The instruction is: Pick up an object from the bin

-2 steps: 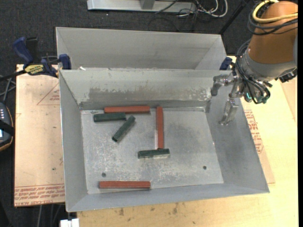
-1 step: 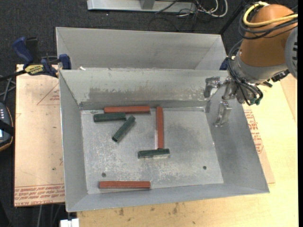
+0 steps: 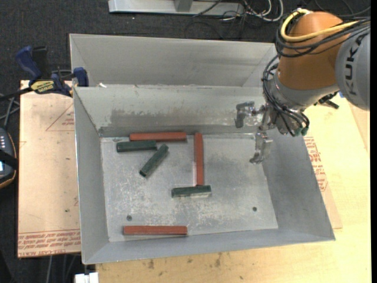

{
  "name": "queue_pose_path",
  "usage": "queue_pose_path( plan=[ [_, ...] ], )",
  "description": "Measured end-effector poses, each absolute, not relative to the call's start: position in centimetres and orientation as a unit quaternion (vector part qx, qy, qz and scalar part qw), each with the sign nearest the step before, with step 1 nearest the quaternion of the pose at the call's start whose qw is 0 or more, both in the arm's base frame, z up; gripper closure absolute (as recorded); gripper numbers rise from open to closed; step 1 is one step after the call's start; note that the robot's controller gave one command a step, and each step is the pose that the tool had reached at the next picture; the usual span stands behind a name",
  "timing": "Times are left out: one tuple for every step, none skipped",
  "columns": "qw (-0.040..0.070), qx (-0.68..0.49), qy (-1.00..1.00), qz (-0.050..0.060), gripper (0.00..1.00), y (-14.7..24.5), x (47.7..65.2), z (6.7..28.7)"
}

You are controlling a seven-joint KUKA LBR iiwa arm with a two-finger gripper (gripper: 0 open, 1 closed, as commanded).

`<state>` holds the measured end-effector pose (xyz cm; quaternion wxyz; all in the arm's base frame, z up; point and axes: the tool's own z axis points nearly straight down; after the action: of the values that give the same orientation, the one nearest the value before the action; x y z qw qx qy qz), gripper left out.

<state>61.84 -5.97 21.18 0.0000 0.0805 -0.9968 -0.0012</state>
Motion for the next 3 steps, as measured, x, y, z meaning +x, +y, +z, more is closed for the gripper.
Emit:
queue_pose_path(
  plan=[
    [-0.004, 0.018, -1.000, 0.000, 0.00, -5.6, 57.7, 17.7],
    [-0.002, 0.080, -0.997, 0.000, 0.00, -2.9, 56.6, 12.5],
    [0.000, 0.005, -1.000, -0.001, 0.00, -0.7, 56.6, 8.8]
  ],
)
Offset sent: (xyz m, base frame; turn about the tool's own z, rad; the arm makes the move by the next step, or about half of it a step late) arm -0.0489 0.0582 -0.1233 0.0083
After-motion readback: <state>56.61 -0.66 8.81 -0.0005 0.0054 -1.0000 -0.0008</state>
